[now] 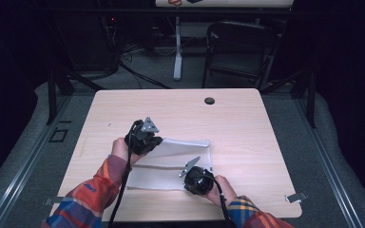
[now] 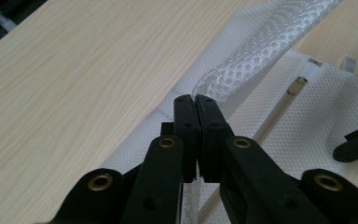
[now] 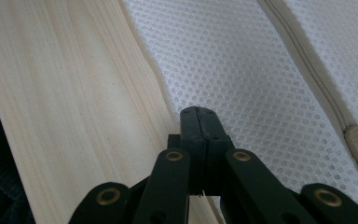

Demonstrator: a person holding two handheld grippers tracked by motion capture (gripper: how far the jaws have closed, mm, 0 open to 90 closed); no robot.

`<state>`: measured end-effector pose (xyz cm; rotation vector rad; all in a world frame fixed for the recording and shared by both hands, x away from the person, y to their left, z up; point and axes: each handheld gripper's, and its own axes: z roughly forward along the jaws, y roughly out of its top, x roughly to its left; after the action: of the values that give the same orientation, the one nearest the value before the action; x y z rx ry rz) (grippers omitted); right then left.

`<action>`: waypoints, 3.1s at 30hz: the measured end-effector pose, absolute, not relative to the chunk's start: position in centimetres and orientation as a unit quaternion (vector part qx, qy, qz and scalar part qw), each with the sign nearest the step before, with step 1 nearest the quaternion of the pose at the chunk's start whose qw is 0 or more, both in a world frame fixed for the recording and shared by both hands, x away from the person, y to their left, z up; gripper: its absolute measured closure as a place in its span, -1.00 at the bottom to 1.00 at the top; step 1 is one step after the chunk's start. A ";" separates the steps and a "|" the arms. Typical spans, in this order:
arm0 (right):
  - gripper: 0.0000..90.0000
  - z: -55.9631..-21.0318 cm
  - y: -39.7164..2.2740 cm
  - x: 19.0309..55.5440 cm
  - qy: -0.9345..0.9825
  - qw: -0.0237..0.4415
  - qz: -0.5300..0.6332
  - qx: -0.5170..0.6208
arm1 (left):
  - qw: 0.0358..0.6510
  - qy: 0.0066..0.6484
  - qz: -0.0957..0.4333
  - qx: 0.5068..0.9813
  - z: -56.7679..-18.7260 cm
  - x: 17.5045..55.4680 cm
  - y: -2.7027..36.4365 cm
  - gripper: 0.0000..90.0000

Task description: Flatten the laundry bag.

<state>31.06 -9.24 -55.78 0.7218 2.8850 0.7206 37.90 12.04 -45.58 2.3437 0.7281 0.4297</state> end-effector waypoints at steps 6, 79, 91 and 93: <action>1.00 -55.8 -9.2 30.9 0.943 0.034 0.234 0.234 | 0.317 0.277 0.175 0.890 -45.0 38.6 12.1 0.96; 1.00 -55.5 -10.2 30.1 0.948 -0.014 0.218 0.233 | 0.304 0.350 0.258 0.848 -44.0 49.0 9.0 0.93; 0.41 -53.7 -11.2 30.7 0.929 0.006 0.261 0.261 | 0.328 0.363 0.238 0.839 -43.4 48.6 9.9 -0.05; 0.28 -53.4 -11.5 30.9 0.918 0.008 0.280 0.282 | 0.333 0.362 0.231 0.839 -43.4 48.2 10.1 -0.18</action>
<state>30.87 -11.53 -53.42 0.8800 2.8684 0.8738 48.18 10.10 -43.37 2.1917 0.9463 0.6019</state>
